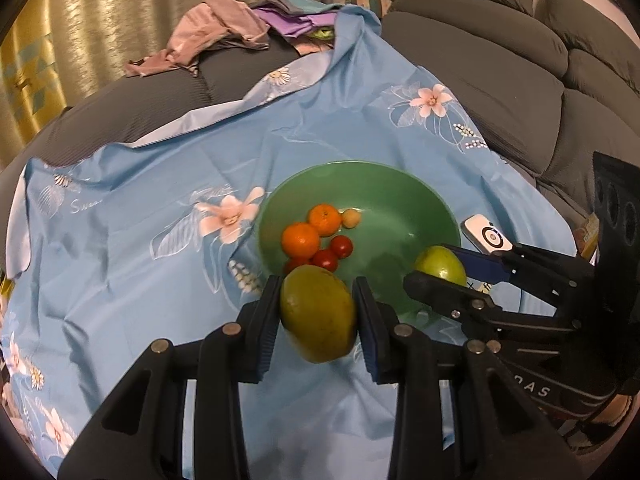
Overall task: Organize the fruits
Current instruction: 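Carry the green plum and yellow fruit over the green bowl and lower them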
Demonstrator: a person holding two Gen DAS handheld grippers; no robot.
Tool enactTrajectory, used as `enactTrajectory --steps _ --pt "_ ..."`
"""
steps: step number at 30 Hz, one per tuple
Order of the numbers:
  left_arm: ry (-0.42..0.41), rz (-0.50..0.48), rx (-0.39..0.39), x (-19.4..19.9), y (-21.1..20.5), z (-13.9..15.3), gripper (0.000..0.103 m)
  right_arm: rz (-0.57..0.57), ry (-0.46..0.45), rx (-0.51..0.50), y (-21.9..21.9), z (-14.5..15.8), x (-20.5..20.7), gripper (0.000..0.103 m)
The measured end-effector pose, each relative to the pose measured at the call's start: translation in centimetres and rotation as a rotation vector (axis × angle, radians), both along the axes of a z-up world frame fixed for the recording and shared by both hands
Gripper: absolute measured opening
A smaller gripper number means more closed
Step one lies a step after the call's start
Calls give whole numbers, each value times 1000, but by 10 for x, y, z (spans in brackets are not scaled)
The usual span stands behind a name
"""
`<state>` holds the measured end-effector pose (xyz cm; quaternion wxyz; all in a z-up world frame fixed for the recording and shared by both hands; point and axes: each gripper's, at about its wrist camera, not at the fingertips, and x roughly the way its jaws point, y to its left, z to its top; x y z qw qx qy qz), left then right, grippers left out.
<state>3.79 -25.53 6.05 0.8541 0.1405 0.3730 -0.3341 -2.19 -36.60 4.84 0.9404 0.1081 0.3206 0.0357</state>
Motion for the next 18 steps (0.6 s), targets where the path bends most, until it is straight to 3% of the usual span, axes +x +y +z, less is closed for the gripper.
enactTrajectory --steps 18 --pt "37 -50 82 26 -44 -27 36 -44 42 -39 -23 -11 21 36"
